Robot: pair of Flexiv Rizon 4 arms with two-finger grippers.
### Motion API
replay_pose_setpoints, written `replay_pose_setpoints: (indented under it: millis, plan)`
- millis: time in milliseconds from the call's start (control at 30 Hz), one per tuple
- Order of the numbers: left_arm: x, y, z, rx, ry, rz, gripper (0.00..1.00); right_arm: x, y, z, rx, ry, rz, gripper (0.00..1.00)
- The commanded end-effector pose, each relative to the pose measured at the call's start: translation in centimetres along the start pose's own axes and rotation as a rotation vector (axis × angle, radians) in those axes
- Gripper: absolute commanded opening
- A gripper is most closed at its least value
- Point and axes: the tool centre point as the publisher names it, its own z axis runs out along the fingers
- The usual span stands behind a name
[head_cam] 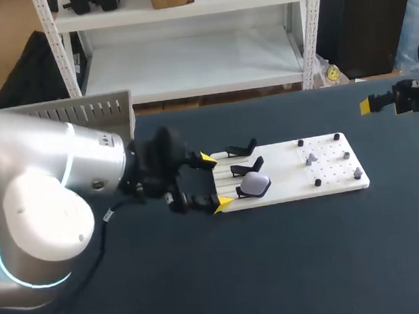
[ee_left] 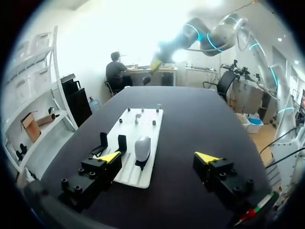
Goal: Pick up each earbud case from the left stands, insert the matching earbuds, close the lid, and place the case in the box.
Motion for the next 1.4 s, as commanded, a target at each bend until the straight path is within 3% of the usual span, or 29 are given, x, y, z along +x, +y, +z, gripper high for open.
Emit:
replay_pose_setpoints:
  millis: [33,367,700,767,1200,1400]
  plan:
    - [0.7,0.9,2.0,0.016,-0.072,0.014,1.0,0.0,0.0,0.0,-0.001,0.001,0.0,1.0]
    - [1.0,2.1,4.7,0.043,-0.056,0.052,0.97,0.0,0.0,0.0,-0.001,0.001,0.0,1.0]
    - [2.1,3.6,6.3,0.078,-0.046,0.023,0.94,0.0,0.0,0.0,-0.001,0.001,0.0,1.0]
    - [2.4,3.9,6.8,0.078,-0.038,0.015,0.85,0.0,0.0,0.0,-0.001,0.001,0.0,1.0]
    - [3.1,4.5,8.6,0.109,-0.045,-0.022,0.72,0.0,0.0,0.0,-0.001,0.001,0.0,1.0]
    - [2.7,4.3,9.2,0.128,-0.055,-0.015,0.58,0.0,0.0,0.0,-0.001,0.001,0.0,1.0]
